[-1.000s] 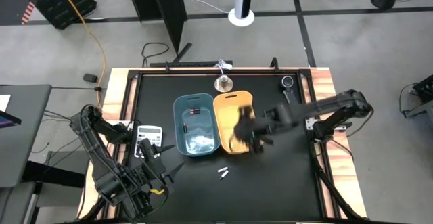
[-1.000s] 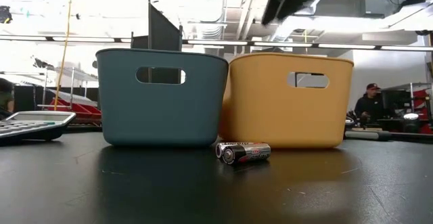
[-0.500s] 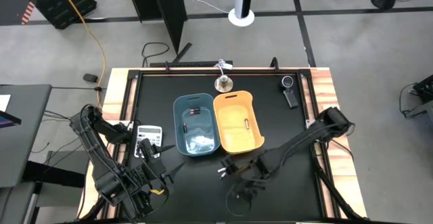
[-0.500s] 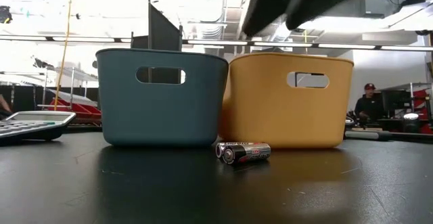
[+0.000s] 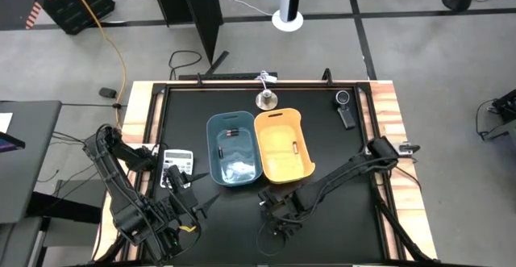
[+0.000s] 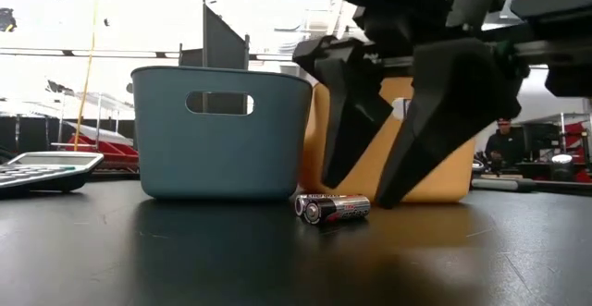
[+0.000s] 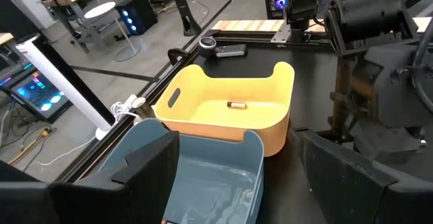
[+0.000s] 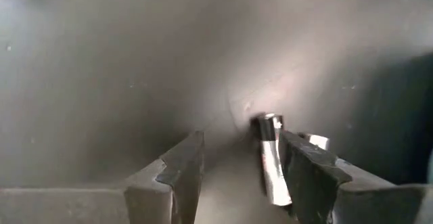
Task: Sort batteries
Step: Put the bottom silver battery into the yellow bin
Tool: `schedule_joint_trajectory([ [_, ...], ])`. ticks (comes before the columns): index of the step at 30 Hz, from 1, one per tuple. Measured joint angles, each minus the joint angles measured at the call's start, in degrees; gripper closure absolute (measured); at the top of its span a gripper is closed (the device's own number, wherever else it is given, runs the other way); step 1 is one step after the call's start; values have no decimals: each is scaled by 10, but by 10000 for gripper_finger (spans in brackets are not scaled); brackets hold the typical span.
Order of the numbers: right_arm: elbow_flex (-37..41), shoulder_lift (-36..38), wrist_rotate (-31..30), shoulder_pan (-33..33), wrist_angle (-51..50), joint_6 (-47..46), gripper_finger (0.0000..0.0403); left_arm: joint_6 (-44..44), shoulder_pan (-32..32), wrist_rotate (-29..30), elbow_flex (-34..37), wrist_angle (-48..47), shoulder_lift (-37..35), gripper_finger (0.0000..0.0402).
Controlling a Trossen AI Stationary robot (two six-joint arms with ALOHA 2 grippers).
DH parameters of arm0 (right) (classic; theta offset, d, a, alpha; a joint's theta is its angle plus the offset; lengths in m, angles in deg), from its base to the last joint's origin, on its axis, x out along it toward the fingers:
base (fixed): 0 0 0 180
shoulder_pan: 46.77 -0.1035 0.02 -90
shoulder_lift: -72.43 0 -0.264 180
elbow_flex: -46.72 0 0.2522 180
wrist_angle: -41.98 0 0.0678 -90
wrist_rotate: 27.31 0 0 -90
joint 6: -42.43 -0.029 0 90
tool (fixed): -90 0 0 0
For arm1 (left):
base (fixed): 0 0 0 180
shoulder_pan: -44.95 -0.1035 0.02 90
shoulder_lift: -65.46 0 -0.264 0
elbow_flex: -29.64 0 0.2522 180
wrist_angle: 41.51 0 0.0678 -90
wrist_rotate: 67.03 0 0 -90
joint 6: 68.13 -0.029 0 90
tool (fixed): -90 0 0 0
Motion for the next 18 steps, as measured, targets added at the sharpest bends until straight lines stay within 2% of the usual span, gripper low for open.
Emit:
schedule_joint_trajectory([
  [14,-2,-33,1,14,11,-6,200,2,0,-1,0,1,0,107],
  [18,-2,-32,1,15,7,-7,226,0,0,-2,0,2,0,107],
])
